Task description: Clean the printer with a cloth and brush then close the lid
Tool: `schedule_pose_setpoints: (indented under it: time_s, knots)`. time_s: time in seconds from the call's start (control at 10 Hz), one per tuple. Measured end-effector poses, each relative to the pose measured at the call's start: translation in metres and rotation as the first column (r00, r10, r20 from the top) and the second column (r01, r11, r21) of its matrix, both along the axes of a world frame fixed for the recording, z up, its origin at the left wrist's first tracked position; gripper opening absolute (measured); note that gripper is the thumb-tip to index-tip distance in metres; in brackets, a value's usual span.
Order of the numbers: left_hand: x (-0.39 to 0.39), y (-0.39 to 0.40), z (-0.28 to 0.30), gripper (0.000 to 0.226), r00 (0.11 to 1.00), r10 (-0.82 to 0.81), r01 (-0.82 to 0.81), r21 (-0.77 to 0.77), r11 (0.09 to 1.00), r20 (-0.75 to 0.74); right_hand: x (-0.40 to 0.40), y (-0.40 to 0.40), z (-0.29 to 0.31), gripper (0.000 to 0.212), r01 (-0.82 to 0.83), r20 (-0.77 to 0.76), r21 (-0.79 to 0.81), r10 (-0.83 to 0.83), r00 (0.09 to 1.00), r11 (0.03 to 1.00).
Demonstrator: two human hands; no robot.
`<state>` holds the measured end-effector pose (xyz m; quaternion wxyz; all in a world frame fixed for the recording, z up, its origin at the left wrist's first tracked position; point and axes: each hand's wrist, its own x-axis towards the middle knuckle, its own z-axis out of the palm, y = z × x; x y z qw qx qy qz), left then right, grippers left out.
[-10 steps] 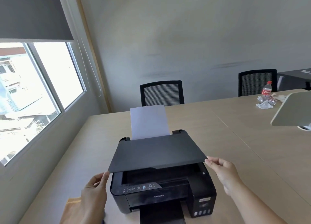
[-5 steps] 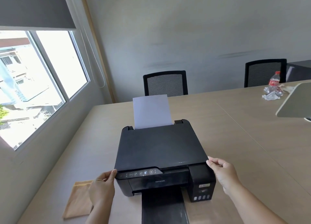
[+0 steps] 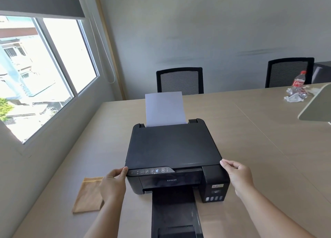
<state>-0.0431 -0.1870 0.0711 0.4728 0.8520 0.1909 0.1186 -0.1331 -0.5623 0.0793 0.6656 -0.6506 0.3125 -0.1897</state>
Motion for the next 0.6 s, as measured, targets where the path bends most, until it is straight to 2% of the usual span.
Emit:
schedule_pose_setpoints:
  time_s: [0.1,0.2,0.3,0.4,0.5,0.6]
  knots:
    - [-0.001,-0.003,0.003,0.017,1.0,0.01,-0.01,-0.037,0.999,-0.004,0.0,-0.001,0.0,0.011,-0.007,-0.019,-0.019,0.007,1.0,1.0]
    - [-0.003,-0.005,0.008,0.016,1.0,0.017,-0.018,-0.071,0.997,-0.017,0.0,-0.001,-0.002,0.01,-0.014,-0.079,-0.146,0.003,0.997,0.989]
    - [-0.002,-0.004,0.012,0.016,1.0,-0.013,0.011,-0.072,0.997,-0.024,-0.002,-0.004,0.005,0.013,-0.108,-0.167,-0.338,0.053,0.985,0.935]
    - [-0.01,0.004,0.003,0.021,0.999,-0.053,0.052,-0.078,0.996,-0.007,-0.006,-0.009,0.019,0.034,-0.258,-0.299,-0.494,0.116,0.947,0.83]
    - [-0.045,0.014,-0.013,0.021,0.991,-0.079,0.096,-0.154,0.983,0.112,-0.017,-0.016,0.045,0.036,-0.24,-0.177,-0.404,0.182,0.967,0.883]
    - [-0.105,0.018,-0.03,0.021,0.981,-0.107,0.124,-0.099,0.987,0.164,-0.03,-0.027,0.091,0.032,-0.181,0.086,-0.248,0.208,0.974,0.952]
